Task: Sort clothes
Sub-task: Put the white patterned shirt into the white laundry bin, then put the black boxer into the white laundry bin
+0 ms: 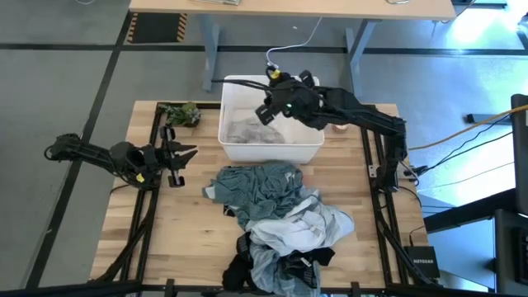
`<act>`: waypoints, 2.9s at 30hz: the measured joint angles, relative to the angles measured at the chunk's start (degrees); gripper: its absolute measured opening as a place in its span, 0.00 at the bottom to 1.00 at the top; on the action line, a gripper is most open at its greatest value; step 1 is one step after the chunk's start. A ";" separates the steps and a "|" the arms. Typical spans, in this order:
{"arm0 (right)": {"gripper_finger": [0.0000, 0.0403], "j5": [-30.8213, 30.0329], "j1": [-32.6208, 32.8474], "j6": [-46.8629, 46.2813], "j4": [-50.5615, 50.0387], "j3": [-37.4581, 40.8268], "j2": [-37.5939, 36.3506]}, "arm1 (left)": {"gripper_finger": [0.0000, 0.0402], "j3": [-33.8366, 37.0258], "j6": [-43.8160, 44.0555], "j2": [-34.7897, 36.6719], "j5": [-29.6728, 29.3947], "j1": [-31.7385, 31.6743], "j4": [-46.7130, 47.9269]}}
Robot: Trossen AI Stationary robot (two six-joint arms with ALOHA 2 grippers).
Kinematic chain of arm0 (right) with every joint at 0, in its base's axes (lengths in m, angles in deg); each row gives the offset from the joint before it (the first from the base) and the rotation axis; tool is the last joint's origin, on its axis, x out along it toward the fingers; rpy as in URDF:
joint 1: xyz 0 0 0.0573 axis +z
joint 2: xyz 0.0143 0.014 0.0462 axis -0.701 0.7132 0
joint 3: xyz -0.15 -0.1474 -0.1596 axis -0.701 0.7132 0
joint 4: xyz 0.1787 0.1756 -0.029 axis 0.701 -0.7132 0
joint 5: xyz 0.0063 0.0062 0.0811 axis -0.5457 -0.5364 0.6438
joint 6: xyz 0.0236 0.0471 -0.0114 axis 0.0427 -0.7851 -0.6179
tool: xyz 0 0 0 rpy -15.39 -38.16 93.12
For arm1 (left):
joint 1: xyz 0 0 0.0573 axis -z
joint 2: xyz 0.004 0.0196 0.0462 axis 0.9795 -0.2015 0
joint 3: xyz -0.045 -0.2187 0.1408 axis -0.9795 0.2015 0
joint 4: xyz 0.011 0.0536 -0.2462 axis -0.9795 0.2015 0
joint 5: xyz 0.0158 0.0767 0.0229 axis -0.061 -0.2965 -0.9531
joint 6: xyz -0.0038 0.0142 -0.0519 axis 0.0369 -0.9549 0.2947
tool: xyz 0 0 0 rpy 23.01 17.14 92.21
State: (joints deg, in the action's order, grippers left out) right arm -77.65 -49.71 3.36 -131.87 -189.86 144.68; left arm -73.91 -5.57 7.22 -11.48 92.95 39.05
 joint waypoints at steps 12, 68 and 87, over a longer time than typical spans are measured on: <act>0.52 10.53 13.53 -5.04 -13.74 -0.09 -2.74 | 0.14 0.00 -0.02 0.00 0.00 0.00 1.42; 0.26 48.37 27.75 -5.45 21.95 24.53 23.53 | 0.14 0.00 -1.78 0.04 0.02 -0.04 2.29; 0.05 34.89 28.84 6.47 18.65 9.69 23.25 | 0.14 0.00 -3.32 0.00 0.00 -0.04 2.63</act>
State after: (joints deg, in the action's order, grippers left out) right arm -42.76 -20.87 9.83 -113.22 -180.18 167.93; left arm -73.91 -8.89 7.22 -11.48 92.90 41.68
